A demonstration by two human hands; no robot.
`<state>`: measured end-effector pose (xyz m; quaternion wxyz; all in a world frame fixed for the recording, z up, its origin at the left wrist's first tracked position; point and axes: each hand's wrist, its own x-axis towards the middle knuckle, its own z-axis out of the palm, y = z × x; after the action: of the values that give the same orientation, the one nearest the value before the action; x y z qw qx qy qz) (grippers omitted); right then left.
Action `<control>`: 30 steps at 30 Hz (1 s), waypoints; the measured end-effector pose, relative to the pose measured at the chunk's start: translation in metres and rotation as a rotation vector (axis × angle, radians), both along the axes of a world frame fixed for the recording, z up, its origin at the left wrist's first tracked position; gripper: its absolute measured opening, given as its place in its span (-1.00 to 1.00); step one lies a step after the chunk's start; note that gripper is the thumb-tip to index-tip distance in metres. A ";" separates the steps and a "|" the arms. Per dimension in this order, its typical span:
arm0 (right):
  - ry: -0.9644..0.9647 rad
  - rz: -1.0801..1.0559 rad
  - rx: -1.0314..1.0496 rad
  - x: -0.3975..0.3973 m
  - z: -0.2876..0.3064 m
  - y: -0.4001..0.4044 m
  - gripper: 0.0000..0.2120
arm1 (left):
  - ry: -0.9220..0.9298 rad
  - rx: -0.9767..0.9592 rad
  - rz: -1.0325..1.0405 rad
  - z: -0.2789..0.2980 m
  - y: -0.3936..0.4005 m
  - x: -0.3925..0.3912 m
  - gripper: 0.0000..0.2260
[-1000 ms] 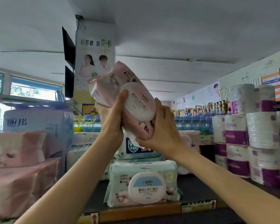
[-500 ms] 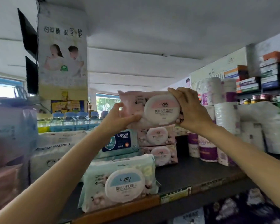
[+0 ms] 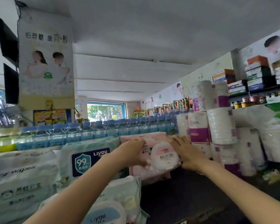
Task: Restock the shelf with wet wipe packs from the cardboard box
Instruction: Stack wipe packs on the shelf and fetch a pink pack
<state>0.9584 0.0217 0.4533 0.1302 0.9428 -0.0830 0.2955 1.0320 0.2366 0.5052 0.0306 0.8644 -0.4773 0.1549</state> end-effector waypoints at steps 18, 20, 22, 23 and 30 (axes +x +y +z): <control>0.372 0.050 -0.156 -0.008 -0.013 0.014 -0.14 | -0.064 0.402 0.140 -0.014 -0.031 -0.005 -0.57; 0.330 0.033 -0.136 -0.017 -0.008 0.018 -0.25 | -0.137 0.251 0.069 -0.007 -0.023 -0.012 -0.67; 0.263 0.001 -0.086 -0.035 -0.002 0.021 -0.36 | -0.214 0.071 -0.013 -0.001 -0.020 -0.022 -0.72; 0.221 -0.019 -0.041 -0.048 0.001 0.021 -0.39 | -0.242 0.004 -0.051 0.000 -0.021 -0.029 -0.72; 0.107 -0.218 0.182 -0.194 -0.010 0.027 -0.50 | -0.120 0.012 -0.410 -0.059 -0.073 -0.125 -0.72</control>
<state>0.7648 0.0487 0.4431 0.0798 0.9505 -0.2041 0.2201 0.9067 0.1639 0.4461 0.0279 0.7385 -0.6452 0.1936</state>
